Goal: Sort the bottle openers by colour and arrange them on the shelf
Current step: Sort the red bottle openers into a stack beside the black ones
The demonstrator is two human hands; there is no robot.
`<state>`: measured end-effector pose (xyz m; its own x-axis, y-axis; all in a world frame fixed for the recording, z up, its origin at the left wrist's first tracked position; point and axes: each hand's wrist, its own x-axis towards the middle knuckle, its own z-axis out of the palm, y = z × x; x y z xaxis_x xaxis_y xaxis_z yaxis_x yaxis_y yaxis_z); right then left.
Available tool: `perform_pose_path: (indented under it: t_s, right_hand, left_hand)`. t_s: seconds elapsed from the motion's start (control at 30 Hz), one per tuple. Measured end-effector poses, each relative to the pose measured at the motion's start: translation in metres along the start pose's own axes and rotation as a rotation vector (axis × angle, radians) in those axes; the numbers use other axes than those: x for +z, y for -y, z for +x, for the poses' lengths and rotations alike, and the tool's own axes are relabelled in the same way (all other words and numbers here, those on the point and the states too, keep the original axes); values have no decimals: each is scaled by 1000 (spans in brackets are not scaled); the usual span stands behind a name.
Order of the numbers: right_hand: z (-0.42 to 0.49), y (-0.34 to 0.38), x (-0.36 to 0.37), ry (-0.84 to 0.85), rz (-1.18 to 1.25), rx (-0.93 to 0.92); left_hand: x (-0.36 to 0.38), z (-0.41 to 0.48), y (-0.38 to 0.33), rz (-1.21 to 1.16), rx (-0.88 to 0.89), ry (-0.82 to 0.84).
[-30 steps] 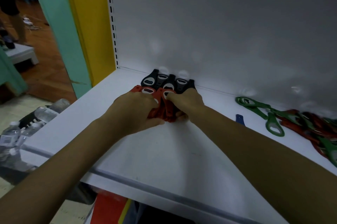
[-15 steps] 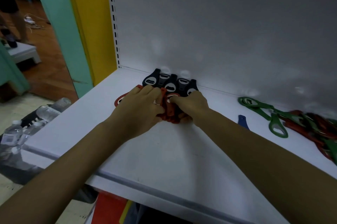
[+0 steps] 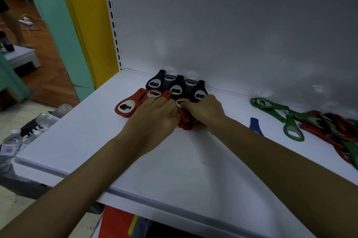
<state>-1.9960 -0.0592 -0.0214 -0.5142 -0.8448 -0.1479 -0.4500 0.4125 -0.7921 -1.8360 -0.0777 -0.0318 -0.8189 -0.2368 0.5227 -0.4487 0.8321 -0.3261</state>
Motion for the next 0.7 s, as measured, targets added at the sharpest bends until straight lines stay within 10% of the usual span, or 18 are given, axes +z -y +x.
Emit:
perform_pose_path:
  t_s: [0.7]
  right_hand:
    - [-4, 14, 14, 50, 186, 68]
  left_hand:
    - [0, -14, 9, -130, -132, 19]
